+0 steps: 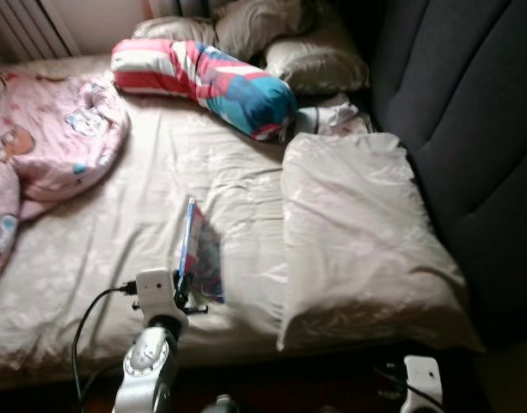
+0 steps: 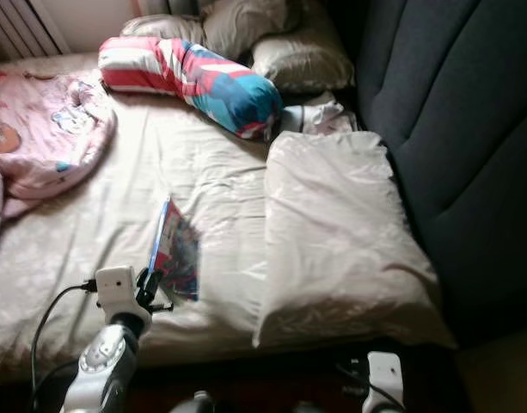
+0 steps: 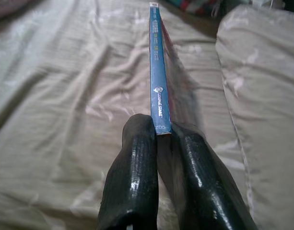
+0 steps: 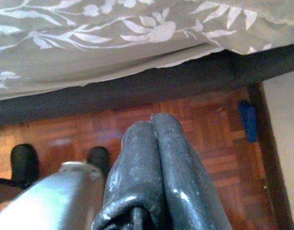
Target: Clean up the room
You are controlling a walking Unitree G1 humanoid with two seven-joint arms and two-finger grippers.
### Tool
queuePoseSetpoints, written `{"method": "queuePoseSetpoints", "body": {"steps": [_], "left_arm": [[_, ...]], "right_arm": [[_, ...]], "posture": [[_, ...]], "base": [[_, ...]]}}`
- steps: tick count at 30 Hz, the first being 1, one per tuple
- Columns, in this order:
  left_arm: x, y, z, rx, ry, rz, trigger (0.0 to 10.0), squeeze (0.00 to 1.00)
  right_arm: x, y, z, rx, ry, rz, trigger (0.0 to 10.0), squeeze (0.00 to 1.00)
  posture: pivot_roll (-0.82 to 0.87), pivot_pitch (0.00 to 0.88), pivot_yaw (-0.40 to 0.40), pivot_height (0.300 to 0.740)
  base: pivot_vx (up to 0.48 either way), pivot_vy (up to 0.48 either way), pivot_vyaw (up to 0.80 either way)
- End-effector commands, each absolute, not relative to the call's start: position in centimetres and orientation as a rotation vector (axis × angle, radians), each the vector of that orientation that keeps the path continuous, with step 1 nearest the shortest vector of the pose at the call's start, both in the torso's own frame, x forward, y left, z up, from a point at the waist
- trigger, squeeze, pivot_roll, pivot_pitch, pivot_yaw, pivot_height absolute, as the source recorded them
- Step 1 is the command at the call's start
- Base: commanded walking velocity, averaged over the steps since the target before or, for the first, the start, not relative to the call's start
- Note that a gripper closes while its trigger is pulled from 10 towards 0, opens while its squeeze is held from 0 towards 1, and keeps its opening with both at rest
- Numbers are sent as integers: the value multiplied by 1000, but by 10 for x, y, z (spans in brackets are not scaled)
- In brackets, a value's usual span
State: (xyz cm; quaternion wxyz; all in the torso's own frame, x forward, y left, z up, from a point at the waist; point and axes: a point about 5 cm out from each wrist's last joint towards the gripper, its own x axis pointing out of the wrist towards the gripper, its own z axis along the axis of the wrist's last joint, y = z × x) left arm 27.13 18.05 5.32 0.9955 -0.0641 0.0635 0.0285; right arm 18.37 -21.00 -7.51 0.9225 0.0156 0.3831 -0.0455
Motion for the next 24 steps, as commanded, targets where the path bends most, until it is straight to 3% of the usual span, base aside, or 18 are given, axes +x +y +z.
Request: {"method": "queuePoseSetpoints", "body": {"steps": [1, 24], "left_arm": [[272, 184, 55, -115, 115, 79, 10000, 0], [279, 196, 54, -93, 133, 125, 10000, 0]], "right_arm": [[173, -208, -81, 39, 823, -93, 10000, 0], [175, -210, -79, 19, 822, -74, 10000, 0]], "posture": [[-46, 199, 36, 740], [-52, 209, 19, 740]], "base": [[0, 0, 0], [0, 0, 0]]}}
